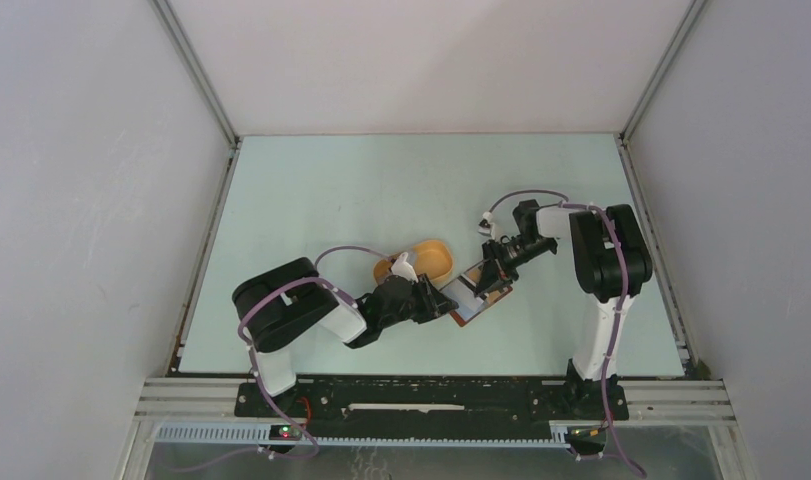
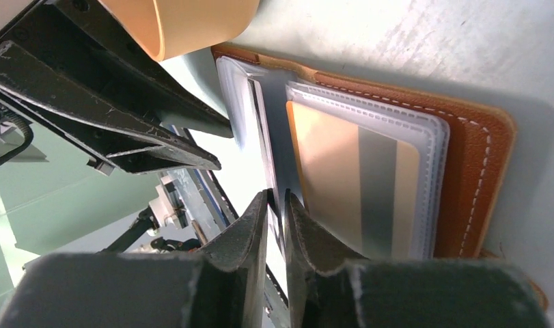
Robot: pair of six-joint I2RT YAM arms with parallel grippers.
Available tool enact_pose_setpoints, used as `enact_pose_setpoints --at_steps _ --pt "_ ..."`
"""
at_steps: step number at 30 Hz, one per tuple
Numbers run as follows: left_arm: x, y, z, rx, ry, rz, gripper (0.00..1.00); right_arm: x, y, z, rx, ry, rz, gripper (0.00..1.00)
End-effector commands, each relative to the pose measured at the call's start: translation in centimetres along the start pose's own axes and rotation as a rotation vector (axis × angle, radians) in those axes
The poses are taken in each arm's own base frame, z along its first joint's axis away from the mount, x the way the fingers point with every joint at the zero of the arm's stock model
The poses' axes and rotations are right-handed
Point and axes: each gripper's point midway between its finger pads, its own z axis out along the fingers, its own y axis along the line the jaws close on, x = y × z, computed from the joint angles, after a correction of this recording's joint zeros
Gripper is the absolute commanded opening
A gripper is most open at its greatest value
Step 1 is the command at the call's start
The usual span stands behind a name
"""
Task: Put the credit cards into the card holder
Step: Insert the credit card into the card holder.
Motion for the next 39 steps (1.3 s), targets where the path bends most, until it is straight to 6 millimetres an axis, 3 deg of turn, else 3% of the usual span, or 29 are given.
enact_pose_setpoints --at_steps 1,11,26,39 --pt "1.7 4.7 -0.6 -0.147 0.062 -0.021 0.33 -0.5 0.0 -0.5 0.051 0.005 -0.049 0.24" --pt "1.8 4.7 -0.7 -0.144 0.065 -0.022 0.33 -1.0 0.7 -1.1 0.162 -0.003 -0.177 0.32" --pt "1.8 4.6 -0.6 -0.137 0.07 -0.02 0.32 -1.4 1.4 -2.1 0.111 -0.028 -0.16 0.41" --pt "1.9 4.6 -0.4 -0.133 0.08 -0.019 0.31 -0.6 1.0 -0.7 0.175 0.041 -0.201 0.41"
